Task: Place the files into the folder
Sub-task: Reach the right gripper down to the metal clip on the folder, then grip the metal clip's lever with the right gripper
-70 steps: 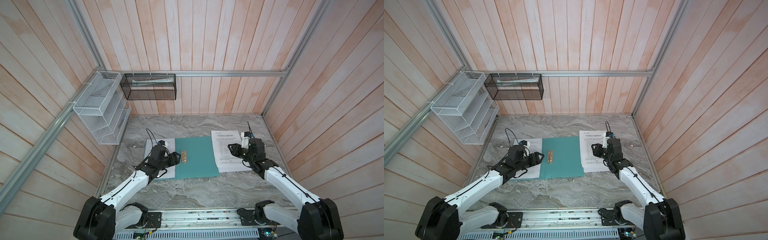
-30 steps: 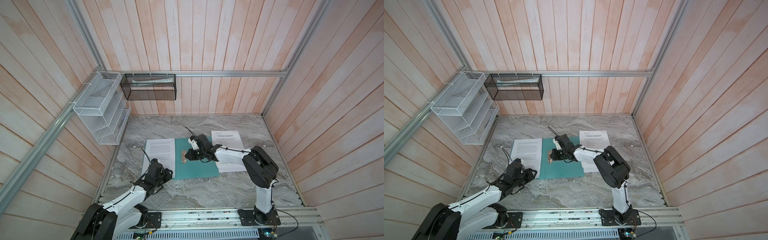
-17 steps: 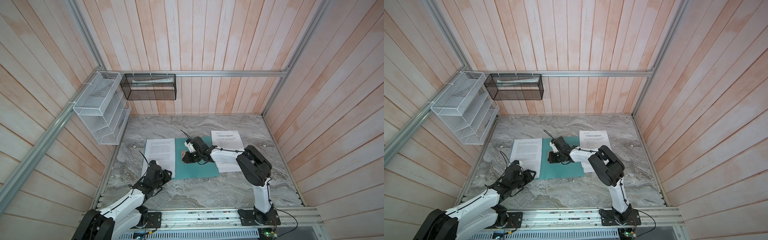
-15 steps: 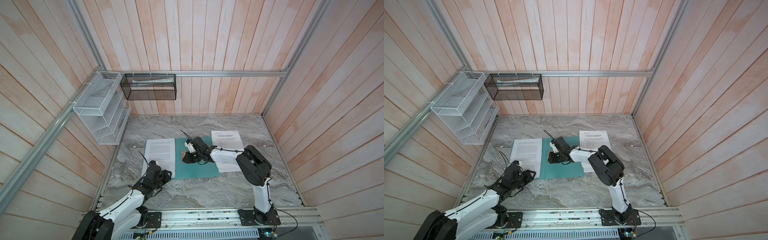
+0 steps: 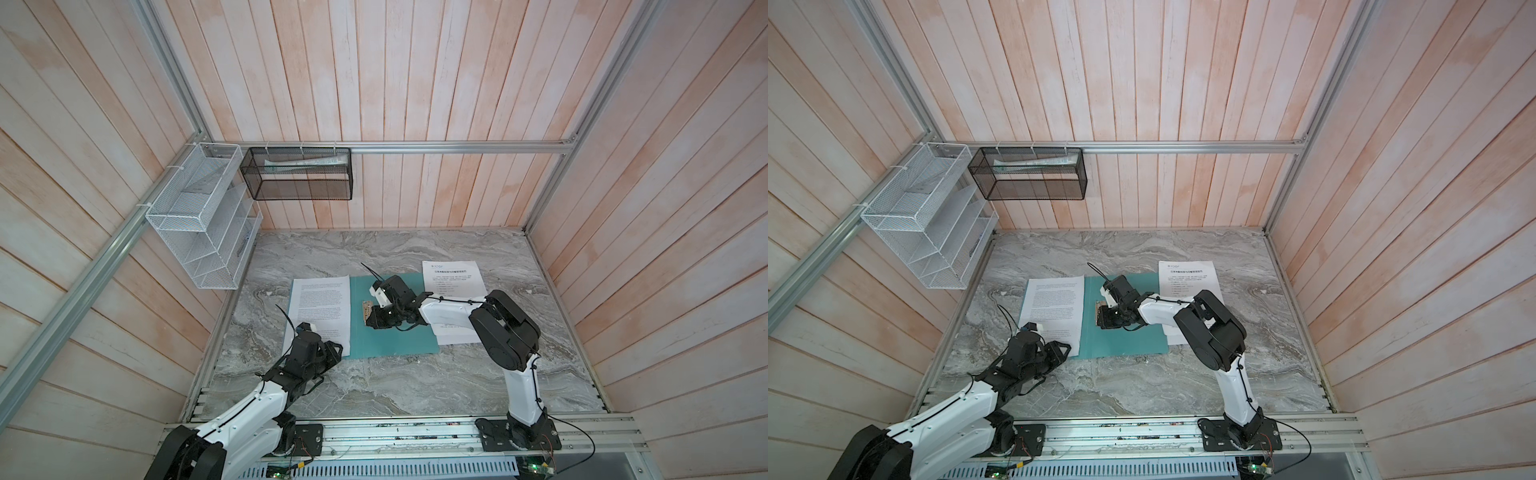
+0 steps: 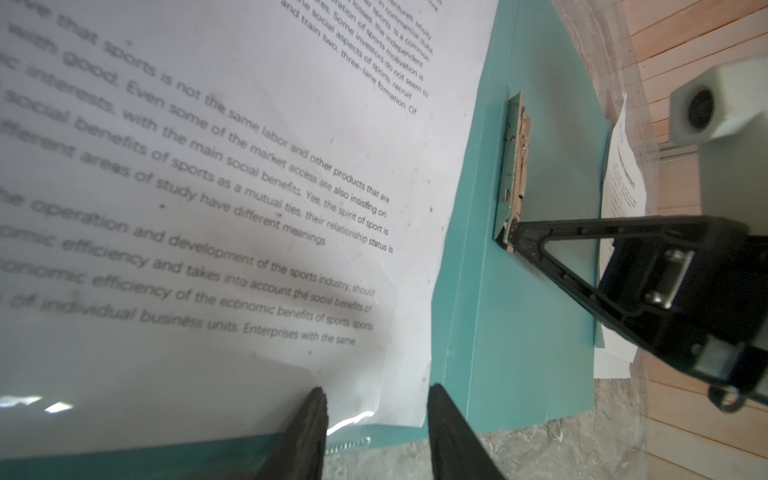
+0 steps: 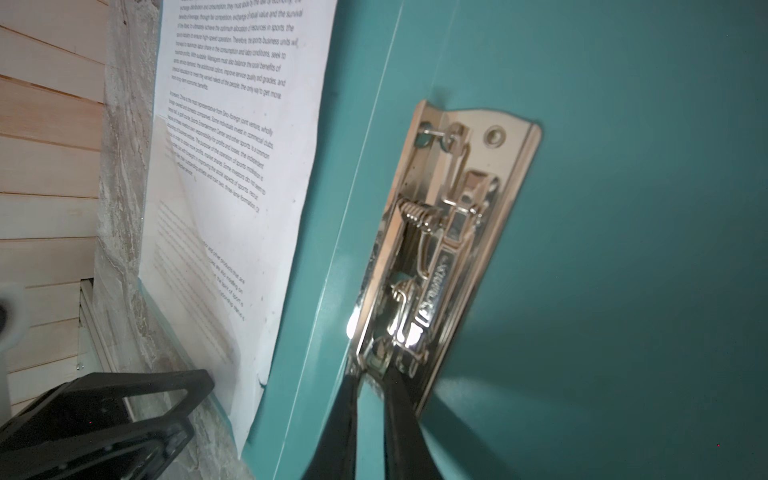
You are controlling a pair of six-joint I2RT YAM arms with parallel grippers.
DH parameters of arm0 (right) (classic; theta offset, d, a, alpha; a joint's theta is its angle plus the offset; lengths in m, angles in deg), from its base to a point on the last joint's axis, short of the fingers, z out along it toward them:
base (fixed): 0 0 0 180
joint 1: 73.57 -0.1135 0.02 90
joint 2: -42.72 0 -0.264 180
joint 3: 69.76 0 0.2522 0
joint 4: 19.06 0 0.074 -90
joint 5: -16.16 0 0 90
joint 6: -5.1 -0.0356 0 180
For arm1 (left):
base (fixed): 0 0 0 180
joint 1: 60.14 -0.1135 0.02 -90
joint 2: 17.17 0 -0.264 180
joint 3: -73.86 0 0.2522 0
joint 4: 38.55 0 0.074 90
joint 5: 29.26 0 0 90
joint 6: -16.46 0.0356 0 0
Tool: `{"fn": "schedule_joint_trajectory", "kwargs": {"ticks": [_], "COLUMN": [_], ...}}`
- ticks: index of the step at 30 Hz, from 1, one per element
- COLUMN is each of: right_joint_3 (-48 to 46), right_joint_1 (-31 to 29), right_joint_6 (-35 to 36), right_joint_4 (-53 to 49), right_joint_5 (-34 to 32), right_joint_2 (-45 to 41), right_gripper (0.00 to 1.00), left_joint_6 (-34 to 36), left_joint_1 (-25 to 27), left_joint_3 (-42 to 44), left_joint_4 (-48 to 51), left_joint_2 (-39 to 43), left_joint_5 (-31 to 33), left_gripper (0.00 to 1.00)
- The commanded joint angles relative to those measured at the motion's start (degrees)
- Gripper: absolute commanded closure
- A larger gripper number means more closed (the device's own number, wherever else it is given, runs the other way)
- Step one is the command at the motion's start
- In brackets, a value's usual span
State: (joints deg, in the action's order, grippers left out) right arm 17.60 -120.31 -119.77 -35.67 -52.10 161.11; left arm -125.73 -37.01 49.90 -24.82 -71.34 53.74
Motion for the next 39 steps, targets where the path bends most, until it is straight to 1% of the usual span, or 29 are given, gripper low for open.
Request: {"fn": "schedule_joint_trajectory", "kwargs": {"ticks": [1,9,12,20,23,24,26,28,31,39], "right_joint_3": [1.6,2.3,2.6,2.5,2.8,3.1,4.3,6.0,8.0,6.2], "right_joint_1": [-0.4,-0.4,-0.4,-0.4,-0.4,-0.4,-0.4,-0.7,-1.0,-1.0], "right_joint_6": [0.6,0.6,0.6,0.8,1.3,1.6,2.5,4.1,6.0,7.0], "right_joint_4": [-0.8,-0.9,-1.0,-3.1,-5.3,-6.5,-9.8,-13.6,-19.1,-23.3], "right_joint_5": [0.6,0.8,1.1,-0.1,-2.2,-3.0,-4.7,-7.0,-11.1,-19.1], "right_joint_2": [1.6,2.3,2.7,3.2,3.6,4.0,5.0,6.3,8.0,9.3], "right_gripper": [0.87,0.88,0.90,0.92,0.93,0.96,1.00,1.00,1.00,1.00], "left_joint_6": [-0.7,-1.0,-1.0,-0.9,-0.9,-0.9,-0.9,-0.8,-0.7,-1.7], "left_joint_1": [-0.3,-0.3,-0.3,-0.3,-0.3,-0.3,-0.3,-0.2,-0.3,-0.4], "left_joint_3": [1.7,2.3,2.5,2.7,3.0,3.0,2.9,3.0,2.6,2.4], "left_joint_4": [1.2,1.0,0.8,0.5,0.1,0.1,0.1,0.0,0.5,0.9], "left_joint_2": [0.3,0.5,0.5,0.2,-0.1,-0.1,-0.2,-0.5,-1.2,-2.3], "left_joint_5": [0.4,0.5,0.6,0.8,0.8,0.8,0.9,1.0,1.0,1.5], "left_gripper": [0.57,0.57,0.57,0.57,0.58,0.58,0.58,0.58,0.55,0.54]}}
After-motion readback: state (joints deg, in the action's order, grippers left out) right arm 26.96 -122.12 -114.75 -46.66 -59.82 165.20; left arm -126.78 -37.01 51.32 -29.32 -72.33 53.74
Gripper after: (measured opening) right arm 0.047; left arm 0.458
